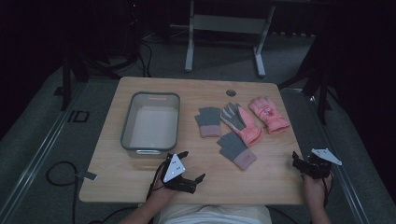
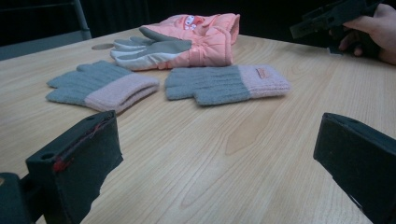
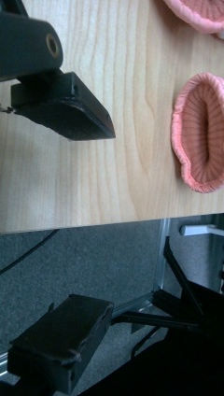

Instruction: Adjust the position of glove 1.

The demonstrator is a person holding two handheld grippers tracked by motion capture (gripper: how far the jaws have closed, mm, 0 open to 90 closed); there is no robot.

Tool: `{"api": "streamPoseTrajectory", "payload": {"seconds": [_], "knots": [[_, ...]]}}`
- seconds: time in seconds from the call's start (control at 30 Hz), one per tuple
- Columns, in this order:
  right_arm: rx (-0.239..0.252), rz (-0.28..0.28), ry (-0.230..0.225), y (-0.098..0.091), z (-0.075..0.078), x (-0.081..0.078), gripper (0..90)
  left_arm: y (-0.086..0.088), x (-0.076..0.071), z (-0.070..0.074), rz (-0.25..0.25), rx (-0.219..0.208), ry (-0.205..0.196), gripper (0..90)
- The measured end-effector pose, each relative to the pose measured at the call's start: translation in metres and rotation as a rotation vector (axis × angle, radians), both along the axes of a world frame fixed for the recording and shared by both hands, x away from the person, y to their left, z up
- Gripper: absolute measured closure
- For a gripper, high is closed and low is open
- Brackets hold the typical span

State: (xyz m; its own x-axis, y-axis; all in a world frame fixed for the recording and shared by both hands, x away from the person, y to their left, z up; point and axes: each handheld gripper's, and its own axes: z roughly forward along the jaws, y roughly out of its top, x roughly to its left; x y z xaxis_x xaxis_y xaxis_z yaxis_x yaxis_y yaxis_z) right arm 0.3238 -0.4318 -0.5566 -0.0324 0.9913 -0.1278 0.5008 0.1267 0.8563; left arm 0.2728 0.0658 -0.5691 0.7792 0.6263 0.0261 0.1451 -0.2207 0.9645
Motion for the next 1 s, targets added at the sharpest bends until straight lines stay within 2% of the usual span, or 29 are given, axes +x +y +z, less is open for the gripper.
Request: {"api": "streamPoseTrajectory", "payload": {"seconds": [0.17, 0.2, 0.27, 0.43, 0.5, 0.6, 0.8, 0.97, 1.0], "knots": [[-0.011, 0.002, 0.026, 0.001, 0.0, -0.001, 14.2, 0.0, 0.0, 0.0, -0.008, -0.001, 0.001, 0.2], [-0.011, 0.002, 0.026, 0.001, 0.0, -0.001, 14.2, -0.001, 0.0, 0.0, -0.015, 0.018, -0.007, 0.2], [0.001, 0.039, 0.04, 0.0, 0.0, -0.002, 13.5, -0.003, -0.002, 0.0, -0.002, 0.04, -0.021, 0.1], [0.002, 0.067, 0.061, 0.0, 0.001, 0.001, 12.3, -0.001, 0.0, 0.0, 0.004, 0.017, -0.001, 0.2], [0.035, 0.061, 0.066, -0.003, 0.007, 0.002, 12.3, 0.001, 0.001, 0.0, 0.008, 0.0, 0.008, 0.2], [0.045, 0.061, 0.061, -0.004, 0.017, 0.003, 13.9, 0.001, 0.002, 0.0, 0.007, -0.003, 0.012, 0.2], [0.106, 0.064, 0.156, -0.004, 0.033, 0.014, 15.3, 0.0, 0.001, 0.0, 0.007, 0.001, 0.003, 0.2], [0.099, 0.081, 0.143, 0.006, 0.045, 0.019, 13.1, 0.0, 0.001, 0.0, 0.006, 0.0, 0.008, 0.2], [0.096, 0.072, 0.133, 0.011, 0.052, 0.023, 12.3, 0.001, 0.002, 0.0, 0.002, -0.006, 0.01, 0.2]]}}
